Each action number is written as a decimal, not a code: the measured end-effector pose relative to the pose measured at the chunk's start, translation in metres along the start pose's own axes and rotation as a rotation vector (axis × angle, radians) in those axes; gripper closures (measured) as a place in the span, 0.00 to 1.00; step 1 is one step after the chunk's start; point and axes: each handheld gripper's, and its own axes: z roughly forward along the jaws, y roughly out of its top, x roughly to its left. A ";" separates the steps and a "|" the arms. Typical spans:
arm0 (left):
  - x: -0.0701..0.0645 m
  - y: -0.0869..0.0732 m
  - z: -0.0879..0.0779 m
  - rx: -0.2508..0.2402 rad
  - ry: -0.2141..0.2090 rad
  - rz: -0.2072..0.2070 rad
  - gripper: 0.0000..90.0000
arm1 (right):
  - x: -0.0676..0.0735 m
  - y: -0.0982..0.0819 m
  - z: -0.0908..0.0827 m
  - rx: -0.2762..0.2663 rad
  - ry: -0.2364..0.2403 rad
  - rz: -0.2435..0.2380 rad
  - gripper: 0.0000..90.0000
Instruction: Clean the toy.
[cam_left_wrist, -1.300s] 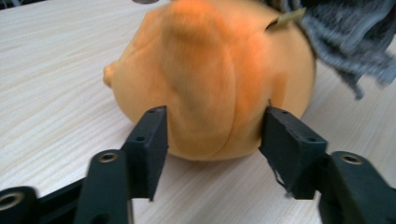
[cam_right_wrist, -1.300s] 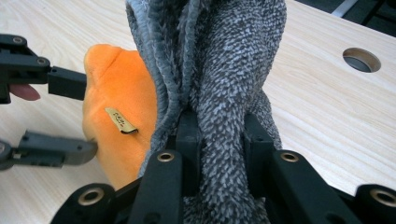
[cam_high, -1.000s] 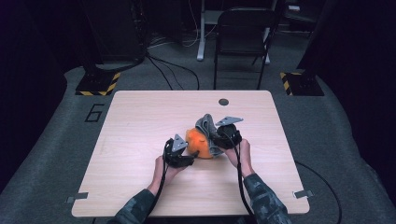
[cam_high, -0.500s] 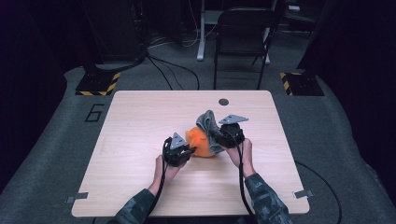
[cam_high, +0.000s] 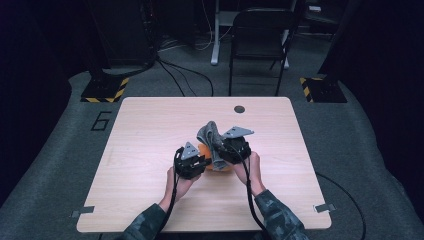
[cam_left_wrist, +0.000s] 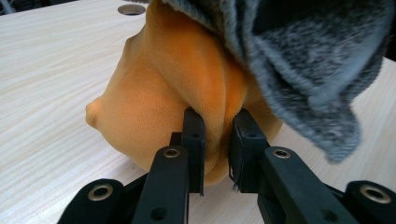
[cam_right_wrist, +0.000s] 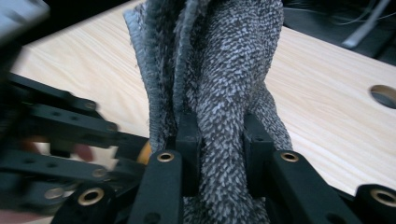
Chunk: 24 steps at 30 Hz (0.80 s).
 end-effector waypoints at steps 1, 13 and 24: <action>0.001 -0.001 0.001 0.004 -0.002 -0.004 0.86 | 0.000 -0.002 0.002 0.004 -0.012 -0.010 0.81; 0.006 -0.003 0.003 -0.009 0.007 -0.022 0.86 | -0.010 -0.011 0.001 0.015 -0.064 -0.004 0.81; 0.008 -0.003 0.002 -0.007 0.003 -0.026 0.86 | -0.029 -0.027 -0.003 0.054 -0.109 0.054 0.80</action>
